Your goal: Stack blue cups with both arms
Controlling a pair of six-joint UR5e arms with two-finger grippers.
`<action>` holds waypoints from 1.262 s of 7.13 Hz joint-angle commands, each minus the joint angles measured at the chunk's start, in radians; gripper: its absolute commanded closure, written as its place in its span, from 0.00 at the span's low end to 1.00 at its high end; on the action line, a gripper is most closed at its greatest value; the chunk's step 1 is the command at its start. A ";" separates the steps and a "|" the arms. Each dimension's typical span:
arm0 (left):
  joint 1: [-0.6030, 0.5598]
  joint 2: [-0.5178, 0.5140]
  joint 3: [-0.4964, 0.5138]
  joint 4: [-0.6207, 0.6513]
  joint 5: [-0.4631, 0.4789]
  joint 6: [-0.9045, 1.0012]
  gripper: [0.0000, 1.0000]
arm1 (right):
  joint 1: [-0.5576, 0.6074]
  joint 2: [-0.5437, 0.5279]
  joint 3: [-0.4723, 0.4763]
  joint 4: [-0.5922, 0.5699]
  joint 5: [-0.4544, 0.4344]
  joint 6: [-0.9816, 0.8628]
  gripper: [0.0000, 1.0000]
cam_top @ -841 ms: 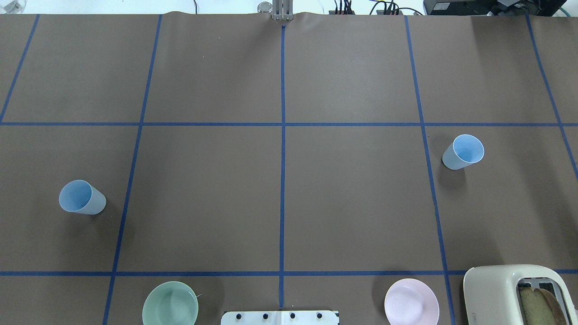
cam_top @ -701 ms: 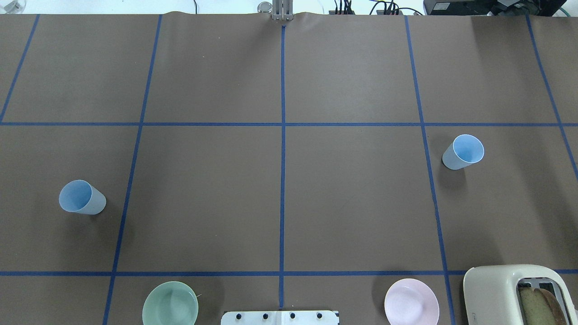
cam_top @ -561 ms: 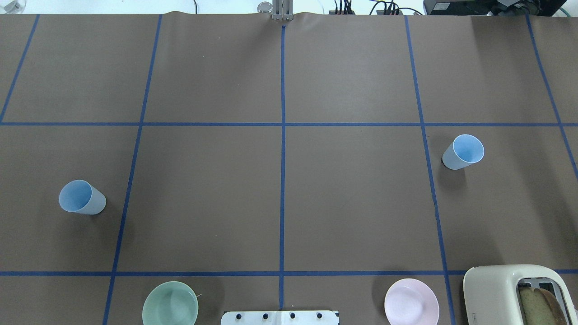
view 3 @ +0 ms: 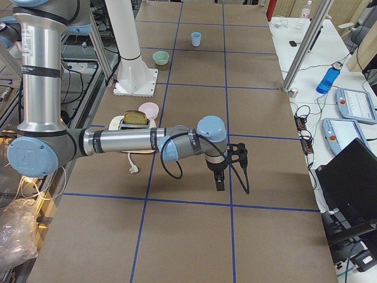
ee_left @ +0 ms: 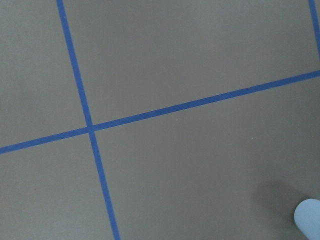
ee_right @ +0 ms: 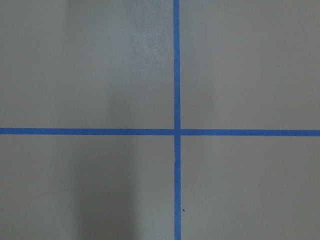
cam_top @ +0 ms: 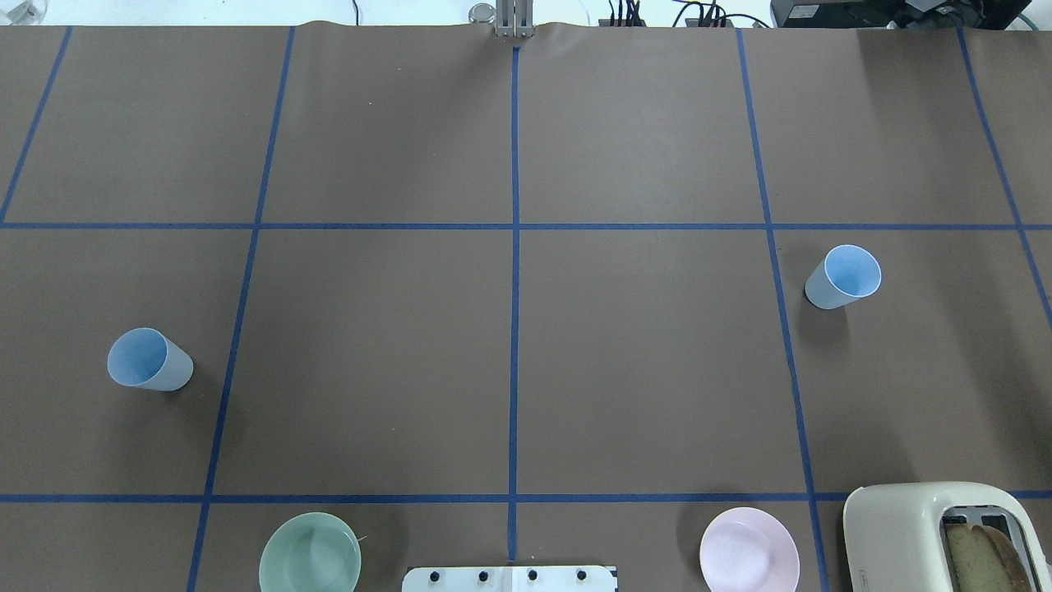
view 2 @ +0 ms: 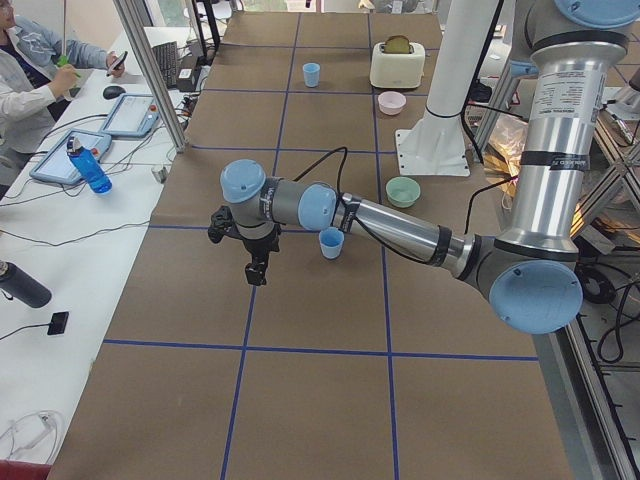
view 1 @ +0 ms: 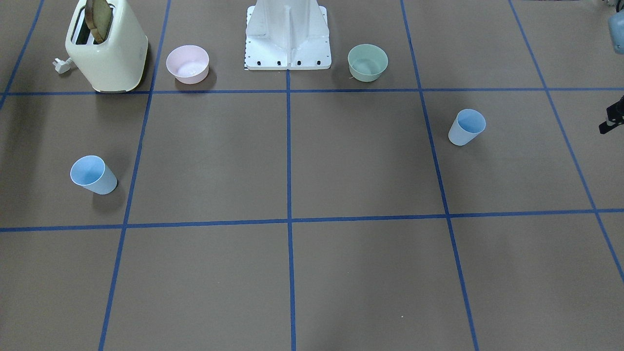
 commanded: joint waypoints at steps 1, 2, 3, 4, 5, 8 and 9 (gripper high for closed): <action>0.086 0.008 -0.006 -0.158 0.001 -0.212 0.00 | -0.068 0.004 0.019 0.000 0.098 0.002 0.00; 0.135 0.019 -0.008 -0.217 0.001 -0.301 0.00 | -0.152 0.009 0.041 0.000 0.100 0.008 0.00; 0.168 0.043 -0.009 -0.263 0.003 -0.328 0.00 | -0.217 0.012 0.064 0.003 0.094 0.054 0.02; 0.194 0.075 -0.011 -0.321 0.003 -0.354 0.00 | -0.290 0.012 0.120 0.003 0.071 0.141 0.02; 0.230 0.126 -0.011 -0.416 0.006 -0.406 0.01 | -0.353 0.012 0.152 0.003 0.037 0.219 0.03; 0.320 0.203 -0.009 -0.584 0.015 -0.539 0.01 | -0.389 0.015 0.156 0.014 0.039 0.224 0.06; 0.341 0.205 -0.009 -0.593 0.015 -0.555 0.01 | -0.391 0.024 0.153 0.014 0.039 0.230 0.10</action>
